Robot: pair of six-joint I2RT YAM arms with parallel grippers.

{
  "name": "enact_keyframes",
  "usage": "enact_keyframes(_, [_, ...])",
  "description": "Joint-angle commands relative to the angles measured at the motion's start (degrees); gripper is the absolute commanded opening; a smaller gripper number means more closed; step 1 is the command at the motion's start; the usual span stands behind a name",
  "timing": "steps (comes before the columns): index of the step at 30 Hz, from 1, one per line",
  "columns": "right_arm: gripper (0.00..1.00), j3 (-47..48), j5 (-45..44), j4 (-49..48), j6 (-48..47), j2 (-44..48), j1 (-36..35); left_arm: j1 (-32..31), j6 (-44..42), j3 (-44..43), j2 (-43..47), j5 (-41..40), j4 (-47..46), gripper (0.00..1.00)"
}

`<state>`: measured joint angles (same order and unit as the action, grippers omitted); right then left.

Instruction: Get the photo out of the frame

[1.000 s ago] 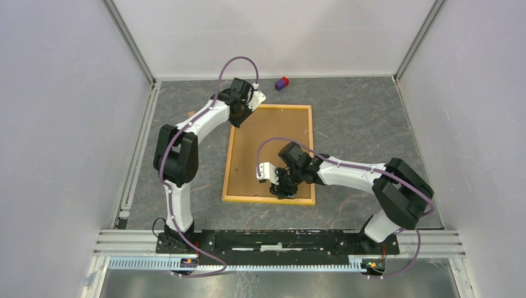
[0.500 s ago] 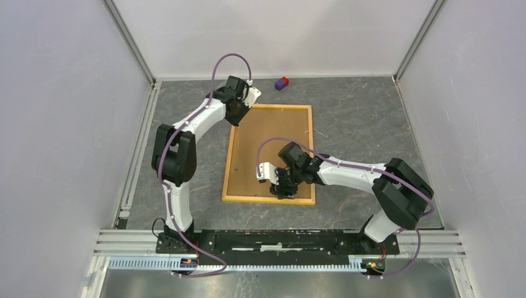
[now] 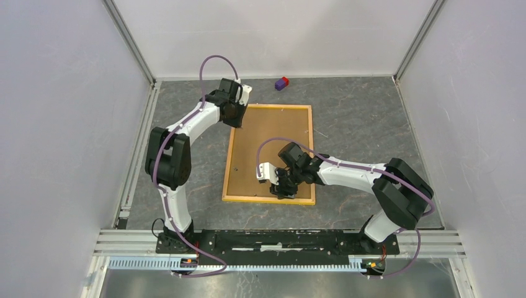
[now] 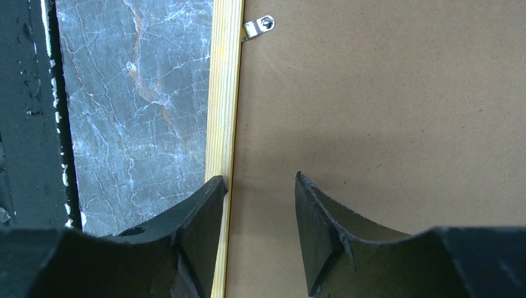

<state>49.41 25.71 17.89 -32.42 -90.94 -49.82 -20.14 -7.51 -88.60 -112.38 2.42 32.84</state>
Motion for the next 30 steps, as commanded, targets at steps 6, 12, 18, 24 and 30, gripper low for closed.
enact_keyframes(6, [0.51,0.0,-0.5,2.2,-0.8,-2.3,-0.8,-1.6,12.0,5.0,1.0,8.4,-1.1,0.02])
enact_keyframes(12, [0.52,0.1,0.0,2.2,-0.7,-2.0,-0.7,-0.5,9.7,5.6,5.0,5.3,-1.5,0.02])
enact_keyframes(18, [0.52,0.3,0.0,2.3,-0.7,-2.2,-0.7,0.6,7.6,10.9,9.8,1.7,-4.4,0.02])
enact_keyframes(24, [0.52,0.3,0.0,2.4,-0.7,-2.0,-0.8,2.6,6.1,14.0,9.2,0.8,-9.1,0.02])
enact_keyframes(30, [0.52,0.3,-0.1,2.4,-0.8,-2.2,-0.7,4.8,4.7,14.7,7.3,0.8,-12.8,0.02])
